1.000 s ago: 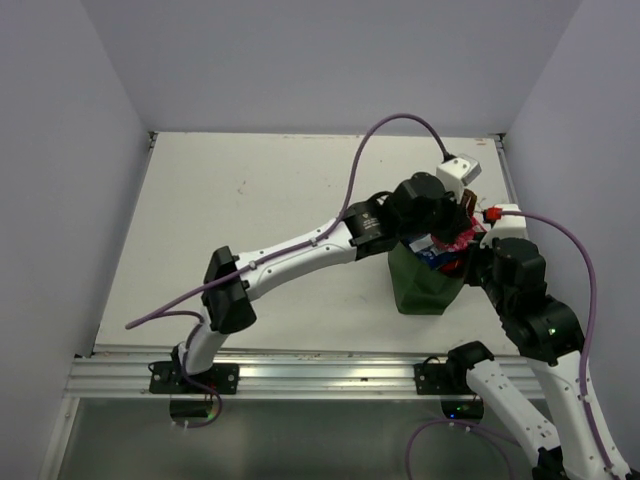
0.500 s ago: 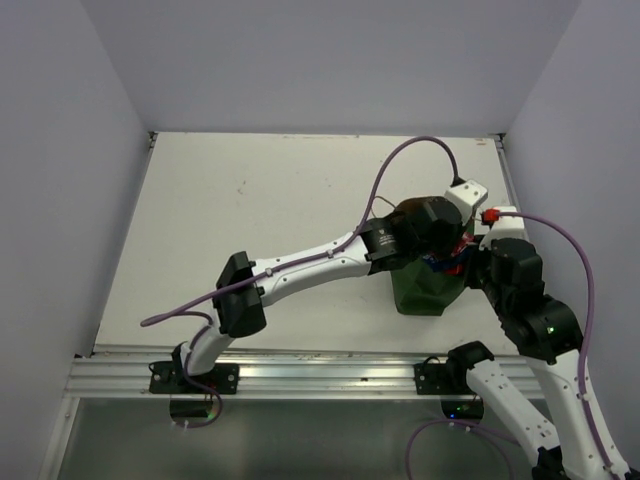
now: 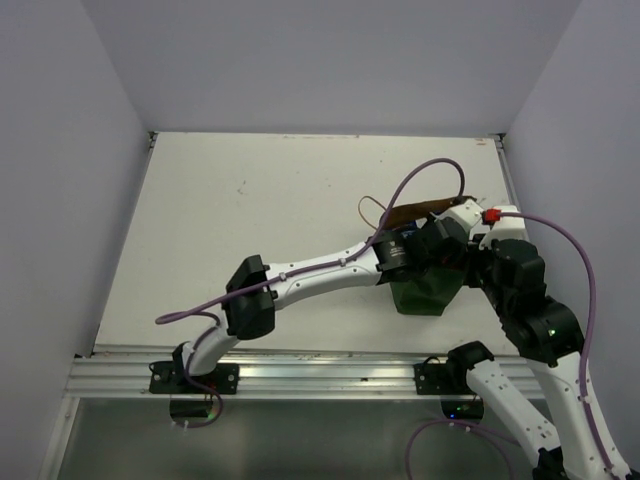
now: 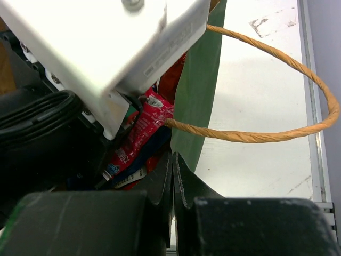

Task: Place the snacks into the paper bag

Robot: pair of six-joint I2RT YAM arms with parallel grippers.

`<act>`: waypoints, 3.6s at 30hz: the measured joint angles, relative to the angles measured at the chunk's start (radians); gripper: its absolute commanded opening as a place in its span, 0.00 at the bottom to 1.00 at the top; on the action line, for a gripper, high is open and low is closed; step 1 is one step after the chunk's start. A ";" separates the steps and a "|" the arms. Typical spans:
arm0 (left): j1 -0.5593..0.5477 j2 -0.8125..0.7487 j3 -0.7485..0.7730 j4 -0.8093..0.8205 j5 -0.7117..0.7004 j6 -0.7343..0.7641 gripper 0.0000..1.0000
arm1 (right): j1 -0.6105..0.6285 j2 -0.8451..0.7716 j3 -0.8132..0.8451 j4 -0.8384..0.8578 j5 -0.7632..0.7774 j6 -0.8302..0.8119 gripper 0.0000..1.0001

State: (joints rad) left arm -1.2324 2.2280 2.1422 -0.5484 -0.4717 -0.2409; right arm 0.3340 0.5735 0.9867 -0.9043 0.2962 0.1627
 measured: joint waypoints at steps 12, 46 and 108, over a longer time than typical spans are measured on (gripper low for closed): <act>-0.011 -0.081 -0.045 0.046 -0.055 0.040 0.39 | 0.000 0.000 0.000 0.017 -0.001 0.001 0.00; 0.183 -0.687 -0.641 0.175 -0.050 -0.283 1.00 | 0.000 0.000 0.000 0.018 0.001 0.000 0.00; 0.214 -0.935 -0.738 -0.034 -0.276 -0.299 0.00 | 0.746 0.696 0.388 0.178 0.288 0.059 0.00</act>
State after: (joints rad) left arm -1.0187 1.2934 1.4044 -0.5819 -0.7479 -0.5396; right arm 1.0801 1.2694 1.3750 -0.7261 0.5842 0.2214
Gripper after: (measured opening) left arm 0.020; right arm 0.009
